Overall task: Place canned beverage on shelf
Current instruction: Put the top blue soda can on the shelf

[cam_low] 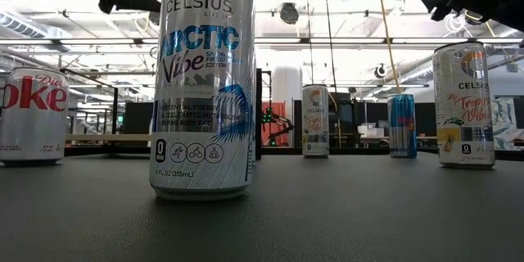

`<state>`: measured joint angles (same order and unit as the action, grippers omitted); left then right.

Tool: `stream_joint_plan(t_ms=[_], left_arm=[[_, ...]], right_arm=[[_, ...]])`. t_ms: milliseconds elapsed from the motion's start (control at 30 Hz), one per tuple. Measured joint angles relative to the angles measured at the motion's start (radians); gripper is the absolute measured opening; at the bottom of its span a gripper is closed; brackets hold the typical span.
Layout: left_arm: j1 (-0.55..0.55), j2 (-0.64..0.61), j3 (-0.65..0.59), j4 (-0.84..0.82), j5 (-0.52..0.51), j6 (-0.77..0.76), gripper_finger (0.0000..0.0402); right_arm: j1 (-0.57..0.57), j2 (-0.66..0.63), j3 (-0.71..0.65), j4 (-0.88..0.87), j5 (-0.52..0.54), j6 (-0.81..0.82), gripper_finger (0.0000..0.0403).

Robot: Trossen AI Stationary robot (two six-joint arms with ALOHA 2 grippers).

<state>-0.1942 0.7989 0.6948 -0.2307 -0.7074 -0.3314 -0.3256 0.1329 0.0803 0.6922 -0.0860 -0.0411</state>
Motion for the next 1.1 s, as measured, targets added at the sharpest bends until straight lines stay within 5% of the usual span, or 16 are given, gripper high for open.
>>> stream_joint_plan(t_ms=[367, 533, 867, 1100], left_arm=[[0.076, -0.013, 0.0, 0.077, 0.061, 0.146, 0.0267], [0.109, -0.052, 0.0, 0.15, 0.186, 0.192, 0.0267], [0.128, -0.152, 0.0, 0.158, 0.253, 0.215, 0.0267], [0.128, -0.196, 0.0, 0.198, 0.303, 0.243, 0.0267]], right_arm=[[0.0, 0.059, 0.201, -0.287, 0.126, -0.027, 0.031], [0.0, 0.168, 0.367, -0.475, 0.274, -0.089, 0.031], [-0.002, 0.368, 0.533, -0.529, 0.517, -0.154, 0.031], [-0.038, 0.504, 0.633, -0.717, 0.69, -0.093, 0.031]])
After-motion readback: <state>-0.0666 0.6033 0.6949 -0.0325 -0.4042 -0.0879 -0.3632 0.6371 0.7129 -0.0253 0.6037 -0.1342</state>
